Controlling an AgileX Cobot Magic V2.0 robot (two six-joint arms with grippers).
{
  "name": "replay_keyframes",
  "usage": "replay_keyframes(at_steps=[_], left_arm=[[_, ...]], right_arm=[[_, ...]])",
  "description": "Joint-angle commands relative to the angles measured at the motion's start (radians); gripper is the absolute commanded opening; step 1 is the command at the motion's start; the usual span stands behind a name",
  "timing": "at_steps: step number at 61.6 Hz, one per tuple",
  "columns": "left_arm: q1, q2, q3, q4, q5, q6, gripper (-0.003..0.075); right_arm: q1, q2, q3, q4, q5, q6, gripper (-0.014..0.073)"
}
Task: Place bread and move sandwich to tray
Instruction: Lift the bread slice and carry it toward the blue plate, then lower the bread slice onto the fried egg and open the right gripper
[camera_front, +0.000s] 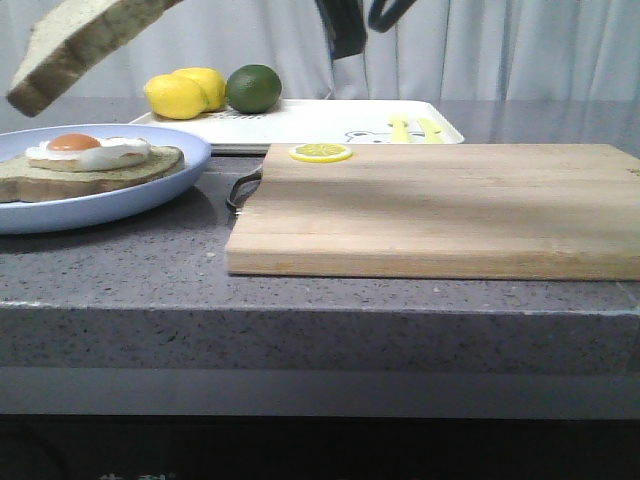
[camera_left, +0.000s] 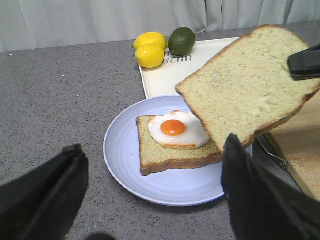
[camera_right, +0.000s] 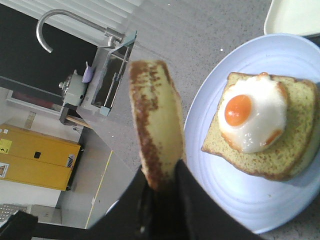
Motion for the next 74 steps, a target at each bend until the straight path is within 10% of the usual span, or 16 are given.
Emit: replay_keyframes(at_steps=[1,28,74], left_arm=[[-0.005,0.013,-0.026,-0.001,-0.082,-0.001,0.0544],[-0.005,0.013,-0.026,-0.001,-0.083,-0.001,0.0544],[-0.005,0.013,-0.026,-0.001,-0.084,-0.001,0.0544]], right_arm=[[0.023,-0.004,-0.083,0.143,-0.018,0.033,-0.0053],[0.085,0.176,-0.254,0.143,-0.187,0.333,-0.0053],[0.119,0.283,-0.353,0.120,-0.234,0.357,-0.0041]])
